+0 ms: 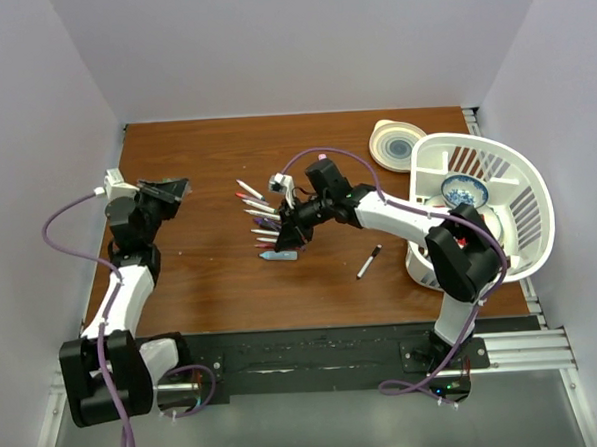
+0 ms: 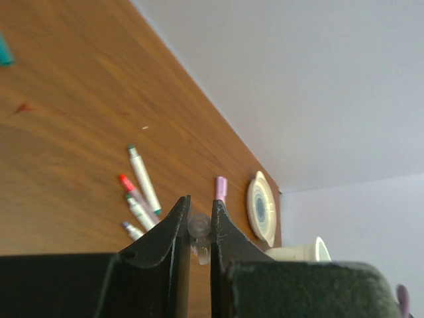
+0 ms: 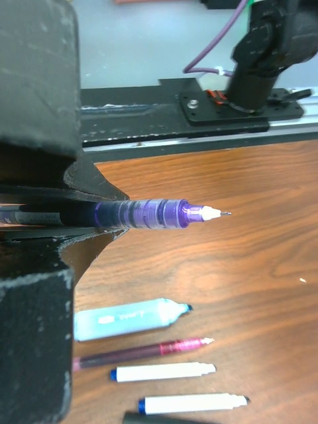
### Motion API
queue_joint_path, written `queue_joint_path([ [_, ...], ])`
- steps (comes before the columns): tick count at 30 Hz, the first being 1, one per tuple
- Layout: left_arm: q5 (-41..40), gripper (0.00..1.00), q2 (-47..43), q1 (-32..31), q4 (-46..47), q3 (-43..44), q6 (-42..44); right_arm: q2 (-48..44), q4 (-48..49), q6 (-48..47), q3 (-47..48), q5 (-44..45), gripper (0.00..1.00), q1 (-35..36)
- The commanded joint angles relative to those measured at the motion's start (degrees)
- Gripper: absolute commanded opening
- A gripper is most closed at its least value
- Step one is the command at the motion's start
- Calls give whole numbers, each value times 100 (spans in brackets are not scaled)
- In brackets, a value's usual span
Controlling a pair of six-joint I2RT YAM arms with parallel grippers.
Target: Open the pen caps
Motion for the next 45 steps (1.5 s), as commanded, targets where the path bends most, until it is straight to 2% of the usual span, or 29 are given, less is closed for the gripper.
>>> queue_joint_path([
  [1, -452, 0, 150, 363, -932, -427, -94, -76, -332, -550, 247, 33, 0, 29],
  [4, -393, 0, 509, 662, -671, -788, -279, -68, -341, -542, 256, -3, 0, 37],
  [6, -401, 7, 721, 785, -460, -876, -384, -50, -367, -551, 265, 15, 0, 29],
  [13, -708, 9, 1915, 1041, -204, -526, -482, -6, -428, -568, 318, -11, 0, 29],
  [17, -796, 32, 2488, 1137, -177, -52, -438, -15, -455, -568, 362, -3, 0, 28],
  [22, -683, 48, 2919, 1278, -239, 275, -394, -68, -508, -638, 362, 59, 0, 37],
  [25, -612, 59, 2771, 1366, -318, 354, -324, -76, -534, -700, 370, 111, 0, 28],
  [27, -612, 70, 2543, 1436, -615, 424, -271, -50, -569, -735, 379, 147, 0, 37],
  [30, -419, 72, 2139, 1498, -783, 433, -113, 46, -884, -1077, 510, 339, 0, 55],
  [33, -59, 73, 1647, 1524, -801, 354, 106, 213, -1482, -1841, 686, 883, 0, 186],
  [37, 1010, 78, 1075, 1516, -495, 231, 581, 345, -1799, -2501, 722, 1701, 0, 467],
  [40, 1827, 84, 662, 1524, -292, 161, 1169, 468, -1835, -2686, 748, 2456, 0, 730],
  [42, 2164, 87, 364, 1489, -484, 196, 1775, 538, -1835, -2747, 774, 2965, 0, 872],
  [45, 2097, 89, -84, 1244, -1248, 266, 2601, 749, -1835, -2826, 818, 3528, 3, 1170],
])
